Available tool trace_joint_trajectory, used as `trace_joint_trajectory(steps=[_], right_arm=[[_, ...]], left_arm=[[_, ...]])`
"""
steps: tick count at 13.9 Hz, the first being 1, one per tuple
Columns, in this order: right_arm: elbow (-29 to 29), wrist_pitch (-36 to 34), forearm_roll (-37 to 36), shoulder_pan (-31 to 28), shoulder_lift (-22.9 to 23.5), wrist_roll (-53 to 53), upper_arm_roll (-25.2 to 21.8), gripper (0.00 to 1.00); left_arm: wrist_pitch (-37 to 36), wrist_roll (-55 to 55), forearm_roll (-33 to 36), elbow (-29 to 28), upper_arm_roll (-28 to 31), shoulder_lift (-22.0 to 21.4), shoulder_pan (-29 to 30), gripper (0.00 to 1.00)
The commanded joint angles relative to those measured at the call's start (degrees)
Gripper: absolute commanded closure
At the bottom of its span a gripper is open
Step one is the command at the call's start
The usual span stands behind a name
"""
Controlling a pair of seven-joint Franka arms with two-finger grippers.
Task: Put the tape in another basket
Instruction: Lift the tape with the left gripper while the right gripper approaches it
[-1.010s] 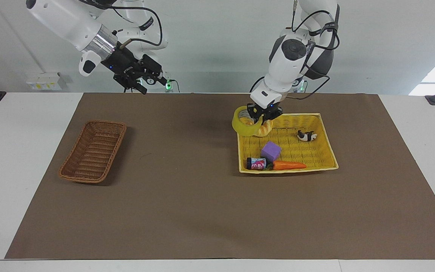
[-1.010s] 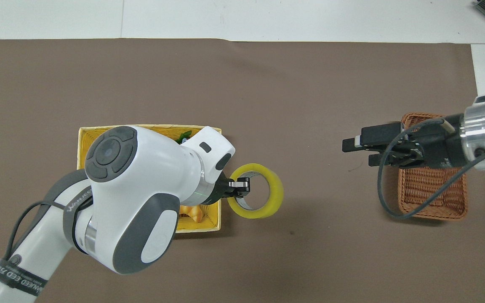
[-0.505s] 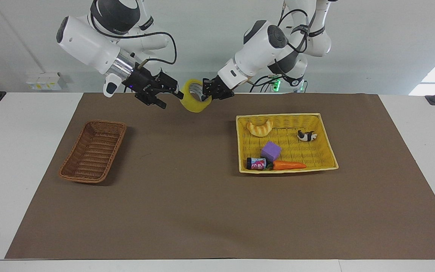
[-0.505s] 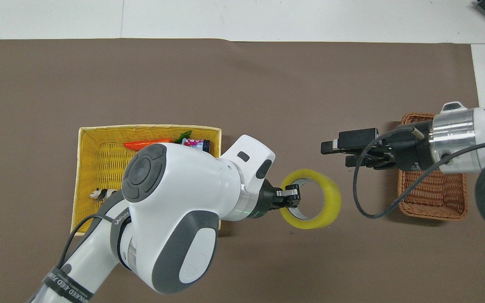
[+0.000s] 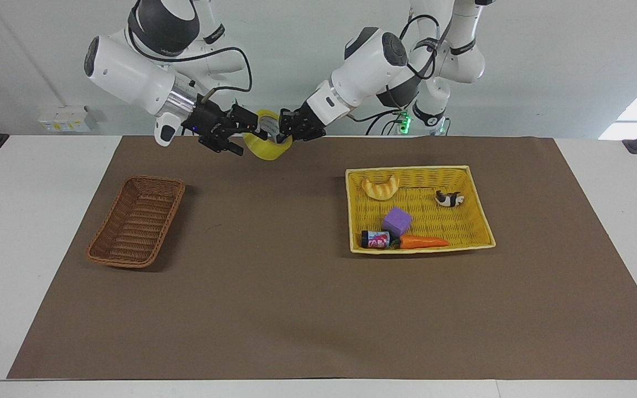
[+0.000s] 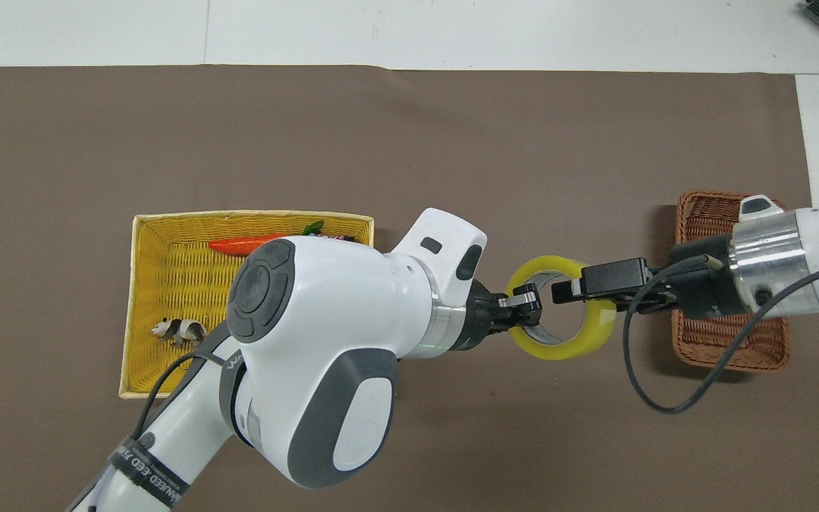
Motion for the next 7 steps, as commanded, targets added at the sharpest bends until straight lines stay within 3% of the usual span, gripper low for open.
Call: trace_joint_trajectory(steps=[1,2,4,6,7], right_arm=[[-2.2,-1.7,0.6,-1.4,-2.0,-3.8,0.2,0.0],[-2.2,-1.7,0.3,-2.0,-1.9,-4.9,0.2,0.05],[-2.0,-2.0,0.0,-3.0,-1.8,-5.4,0.2,0.6],[-1.5,-2.5,-0.2,-3.1,-1.6,-4.9,0.2,1.0],[-1.3,-2.4,-0.2,-3.1,-1.5,-4.7,0.2,1.0]], left_arm=[[2.5,-1.3,-0.7,2.2,-0.5,1.1,-0.4,1.0],[3.2,-1.4,-0.7,2.3,-0.6,1.1,-0.4,1.0],[3.2,-1.2,-0.7,2.2,-0.6,1.0,-0.3,1.0],[3.2,-1.3,-1.0,2.2,-0.6,1.0,-0.3,1.0],[3.3,-1.3,-1.2,2.2,-0.6,1.0,-0.3,1.0]])
